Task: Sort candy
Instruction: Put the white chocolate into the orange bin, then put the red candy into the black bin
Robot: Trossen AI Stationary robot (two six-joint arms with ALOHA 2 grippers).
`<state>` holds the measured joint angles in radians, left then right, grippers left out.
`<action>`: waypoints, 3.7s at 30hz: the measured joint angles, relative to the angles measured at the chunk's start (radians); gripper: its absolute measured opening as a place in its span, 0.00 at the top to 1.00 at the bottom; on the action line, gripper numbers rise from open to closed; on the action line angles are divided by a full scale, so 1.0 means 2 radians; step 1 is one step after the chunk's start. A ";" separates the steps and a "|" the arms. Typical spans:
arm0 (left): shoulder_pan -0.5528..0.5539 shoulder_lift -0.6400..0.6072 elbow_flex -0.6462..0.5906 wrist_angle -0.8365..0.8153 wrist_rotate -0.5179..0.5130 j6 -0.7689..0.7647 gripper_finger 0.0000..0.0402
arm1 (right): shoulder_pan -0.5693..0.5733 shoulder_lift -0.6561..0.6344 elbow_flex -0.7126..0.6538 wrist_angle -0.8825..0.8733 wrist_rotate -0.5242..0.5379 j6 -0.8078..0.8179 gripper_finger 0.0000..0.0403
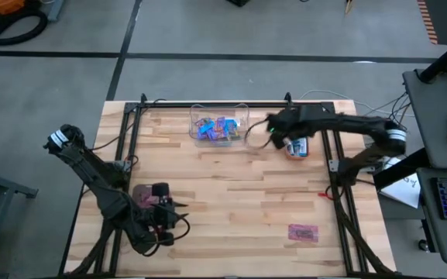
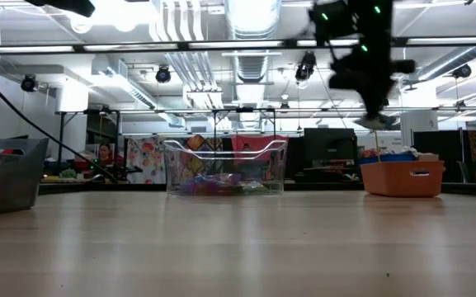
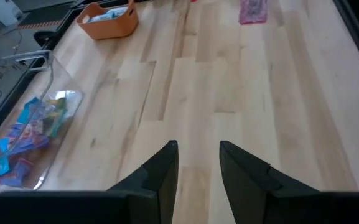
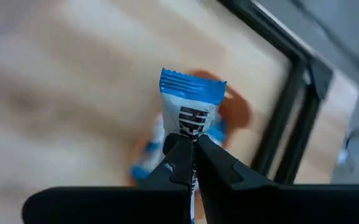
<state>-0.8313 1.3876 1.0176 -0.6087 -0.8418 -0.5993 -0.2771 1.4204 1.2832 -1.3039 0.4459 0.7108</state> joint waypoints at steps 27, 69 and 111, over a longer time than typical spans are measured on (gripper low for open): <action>0.062 0.000 0.000 0.012 0.002 0.093 0.75 | -0.122 -0.089 -0.223 0.222 -0.034 0.028 0.64; 0.070 0.000 -0.007 0.051 0.002 0.121 0.75 | 0.516 0.068 -0.134 0.226 -0.212 0.130 0.58; 0.071 0.051 -0.013 0.169 0.128 0.214 0.75 | 0.536 0.120 -0.161 0.304 -0.216 0.129 0.98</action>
<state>-0.6901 1.4896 0.9916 -0.2700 -0.5867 -0.1705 0.7941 1.6596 0.9614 -0.6965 0.0138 0.9698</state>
